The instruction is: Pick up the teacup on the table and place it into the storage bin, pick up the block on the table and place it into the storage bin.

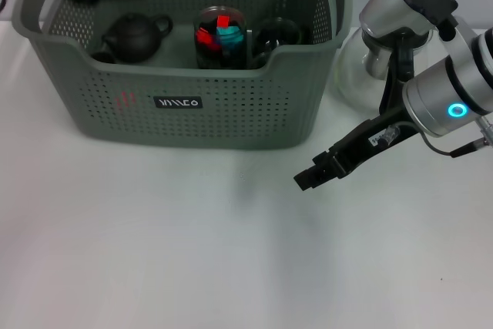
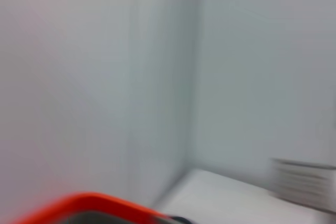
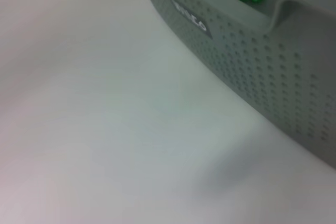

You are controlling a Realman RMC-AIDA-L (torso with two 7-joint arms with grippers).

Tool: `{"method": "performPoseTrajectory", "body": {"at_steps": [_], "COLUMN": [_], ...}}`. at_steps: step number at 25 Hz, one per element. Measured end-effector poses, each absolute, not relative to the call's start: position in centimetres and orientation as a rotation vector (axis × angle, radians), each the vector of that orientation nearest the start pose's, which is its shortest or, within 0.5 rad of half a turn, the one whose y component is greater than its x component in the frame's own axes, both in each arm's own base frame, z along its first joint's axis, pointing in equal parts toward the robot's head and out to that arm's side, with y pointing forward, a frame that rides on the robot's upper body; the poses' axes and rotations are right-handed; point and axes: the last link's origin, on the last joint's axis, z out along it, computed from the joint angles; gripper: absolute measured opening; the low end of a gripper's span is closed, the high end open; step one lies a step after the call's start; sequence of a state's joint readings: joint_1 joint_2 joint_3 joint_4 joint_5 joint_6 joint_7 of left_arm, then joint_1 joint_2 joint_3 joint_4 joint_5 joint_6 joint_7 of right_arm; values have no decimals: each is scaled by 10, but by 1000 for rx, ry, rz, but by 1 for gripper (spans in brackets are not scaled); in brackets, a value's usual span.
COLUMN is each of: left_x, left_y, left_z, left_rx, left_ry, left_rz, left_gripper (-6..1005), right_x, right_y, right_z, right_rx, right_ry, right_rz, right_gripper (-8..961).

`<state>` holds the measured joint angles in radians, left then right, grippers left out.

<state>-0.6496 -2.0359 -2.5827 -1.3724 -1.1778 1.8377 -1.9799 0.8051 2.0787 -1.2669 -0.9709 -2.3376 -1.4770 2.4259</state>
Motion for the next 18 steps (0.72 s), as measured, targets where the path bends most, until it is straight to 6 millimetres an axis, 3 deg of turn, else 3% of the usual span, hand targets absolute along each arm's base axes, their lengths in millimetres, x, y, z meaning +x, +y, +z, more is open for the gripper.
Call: {"method": "performPoseTrajectory", "body": {"at_steps": [4,10,14,18], "left_x": [-144,-151,-153,-151], "left_y": [401,452,467,471], "left_z": [124,54,30,28], "left_rx": [-2525,-2506,-2492,-2472], "left_ry": [-493,-577,-666,-708], "left_rz": [-620,-239,-40,4], "left_gripper": [522,542,556,569], "right_x": [150,146,144,144], "right_y": [378,378,378,377], "right_z": [-39,-39,-39,-39], "right_rx": [-2838,-2845,-2847,-2849], "right_ry": [1022,1013,1008,1007], "right_rz": [-215,-214,-212,-212], "right_gripper": [559,559,558,558]}}
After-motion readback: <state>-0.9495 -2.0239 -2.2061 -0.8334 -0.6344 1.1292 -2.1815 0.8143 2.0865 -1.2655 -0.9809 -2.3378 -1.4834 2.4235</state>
